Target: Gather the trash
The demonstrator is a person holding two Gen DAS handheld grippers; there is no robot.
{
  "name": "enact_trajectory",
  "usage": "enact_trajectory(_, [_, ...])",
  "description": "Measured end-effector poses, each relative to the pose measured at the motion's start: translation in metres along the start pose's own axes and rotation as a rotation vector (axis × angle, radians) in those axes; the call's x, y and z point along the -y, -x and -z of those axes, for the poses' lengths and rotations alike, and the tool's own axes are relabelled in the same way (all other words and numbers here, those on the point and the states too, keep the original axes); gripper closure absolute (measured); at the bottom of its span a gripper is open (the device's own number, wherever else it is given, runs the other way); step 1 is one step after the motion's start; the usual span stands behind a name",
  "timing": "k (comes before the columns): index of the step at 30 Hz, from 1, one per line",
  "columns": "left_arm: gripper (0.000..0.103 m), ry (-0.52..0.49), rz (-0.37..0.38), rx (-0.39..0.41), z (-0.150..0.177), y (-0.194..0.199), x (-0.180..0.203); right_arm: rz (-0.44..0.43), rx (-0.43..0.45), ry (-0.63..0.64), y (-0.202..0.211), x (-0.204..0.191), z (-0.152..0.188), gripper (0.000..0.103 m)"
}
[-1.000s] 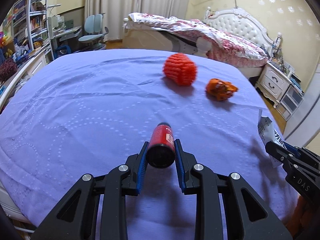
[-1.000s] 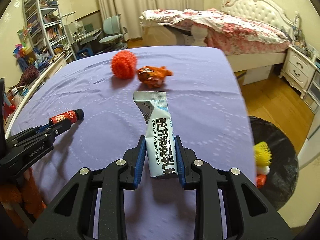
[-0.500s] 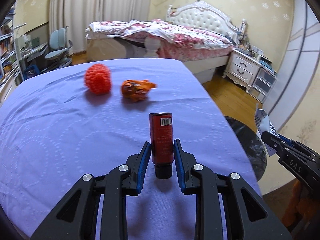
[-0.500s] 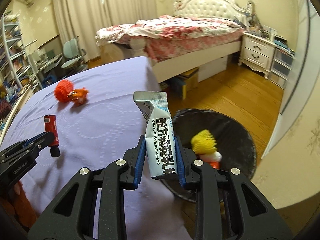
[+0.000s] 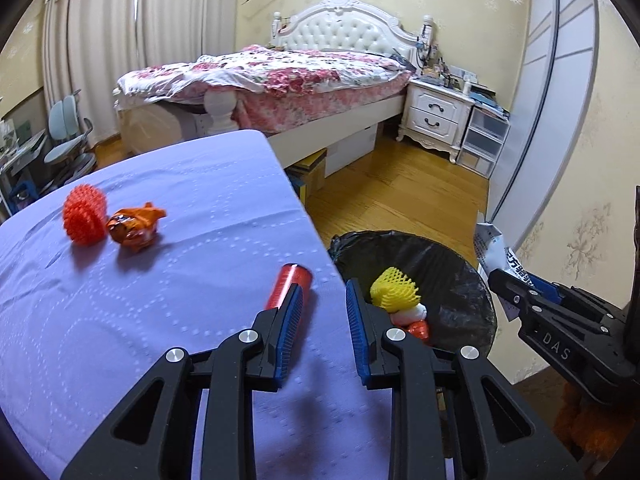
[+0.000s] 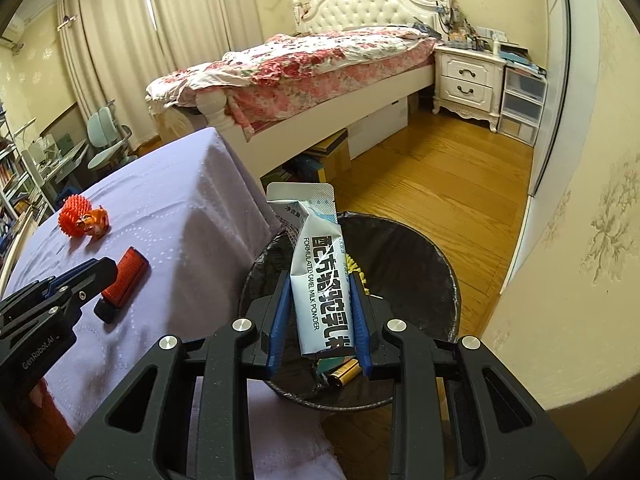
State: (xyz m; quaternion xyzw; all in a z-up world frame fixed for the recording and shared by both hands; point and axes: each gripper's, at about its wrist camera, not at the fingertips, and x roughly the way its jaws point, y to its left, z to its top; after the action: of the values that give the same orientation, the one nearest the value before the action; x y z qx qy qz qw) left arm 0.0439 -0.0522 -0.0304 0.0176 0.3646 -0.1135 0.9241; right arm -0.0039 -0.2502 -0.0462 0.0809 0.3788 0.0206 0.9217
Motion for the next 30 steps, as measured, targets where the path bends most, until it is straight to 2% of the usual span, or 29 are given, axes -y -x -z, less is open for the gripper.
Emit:
enact_trajectory(9, [0.077,-0.002,-0.030,-0.024,0.012,-0.004,-0.004,-0.009,-0.023,-0.035,-0.009,0.011,0.005,0.076])
enact_trajectory(21, [0.076,0.042,-0.047,-0.045,0.017,-0.002,-0.026,-0.028,-0.040,-0.022,-0.012,0.002,0.011,0.076])
enact_trajectory(27, [0.067,0.076,-0.050,-0.046,0.020,0.001,-0.035,-0.034,-0.043,-0.016,-0.011,-0.002,0.012,0.076])
enact_trajectory(30, [0.058,0.078,-0.067,-0.031,0.018,0.003,-0.038,-0.037,-0.044,-0.015,-0.011,-0.003,0.011,0.076])
